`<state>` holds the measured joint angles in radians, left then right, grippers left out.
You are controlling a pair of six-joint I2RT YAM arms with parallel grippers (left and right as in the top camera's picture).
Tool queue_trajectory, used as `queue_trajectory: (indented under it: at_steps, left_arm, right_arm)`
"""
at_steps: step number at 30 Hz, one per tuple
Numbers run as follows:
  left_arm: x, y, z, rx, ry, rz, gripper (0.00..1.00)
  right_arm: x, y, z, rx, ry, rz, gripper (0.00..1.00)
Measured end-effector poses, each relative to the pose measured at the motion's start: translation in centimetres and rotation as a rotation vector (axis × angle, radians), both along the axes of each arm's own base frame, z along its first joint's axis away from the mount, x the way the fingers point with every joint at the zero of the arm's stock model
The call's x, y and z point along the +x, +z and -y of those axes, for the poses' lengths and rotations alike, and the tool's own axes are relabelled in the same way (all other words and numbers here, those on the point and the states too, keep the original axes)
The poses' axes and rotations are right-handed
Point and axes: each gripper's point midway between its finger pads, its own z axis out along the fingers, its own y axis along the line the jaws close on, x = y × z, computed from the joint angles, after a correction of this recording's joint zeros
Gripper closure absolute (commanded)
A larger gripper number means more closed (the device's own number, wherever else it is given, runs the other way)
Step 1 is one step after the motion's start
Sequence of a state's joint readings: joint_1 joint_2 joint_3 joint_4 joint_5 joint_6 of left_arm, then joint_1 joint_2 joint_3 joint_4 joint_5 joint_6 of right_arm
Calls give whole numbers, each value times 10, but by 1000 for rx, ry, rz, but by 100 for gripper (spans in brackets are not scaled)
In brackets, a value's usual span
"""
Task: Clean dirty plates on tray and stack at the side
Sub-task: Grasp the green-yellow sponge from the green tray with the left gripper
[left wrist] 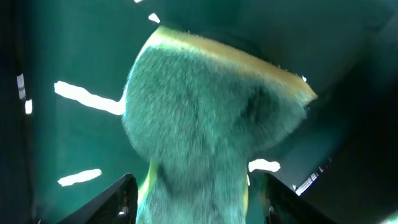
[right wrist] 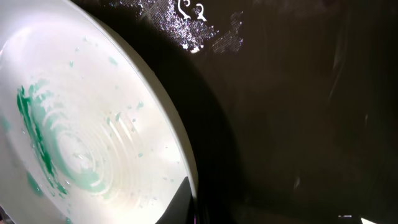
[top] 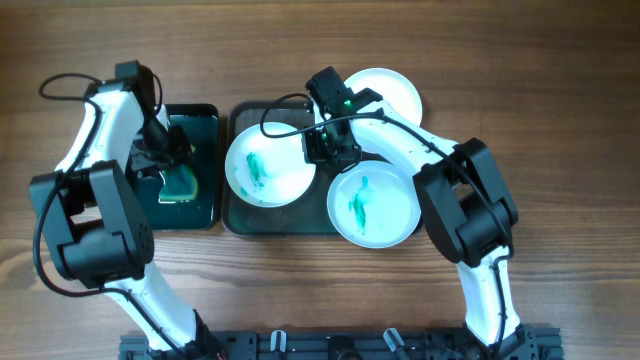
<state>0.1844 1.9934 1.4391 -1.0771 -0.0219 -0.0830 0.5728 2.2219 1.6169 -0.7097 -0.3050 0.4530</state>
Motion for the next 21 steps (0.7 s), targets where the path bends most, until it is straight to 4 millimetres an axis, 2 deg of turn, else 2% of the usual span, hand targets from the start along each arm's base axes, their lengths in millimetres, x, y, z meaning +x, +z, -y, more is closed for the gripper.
queue_trajectory:
  at_steps: [3,5,8,17,19,21]
  left_arm:
    - [1,-16,-1,8,-4,25,56]
    - [0,-22,-1,10,-12,29,75]
    - [-1,-27,-1,13,-18,35,96]
    - [-3,-25,-1,11,-11,25,96]
    - [-9,-18,3,-8,-7,-9,96]
    - [-5,-4,9,-46,-2,5,96]
  right_arm:
    - [0,0,0,0,0,0,96]
    - [0,0,0,0,0,0,96]
    - [0,0,0,0,0,0,96]
    - [0,0,0,1,-6,-1,96]
    - [0,0,0,2,-18,-6,96]
    - [0,0,0,2,-24,-9,96]
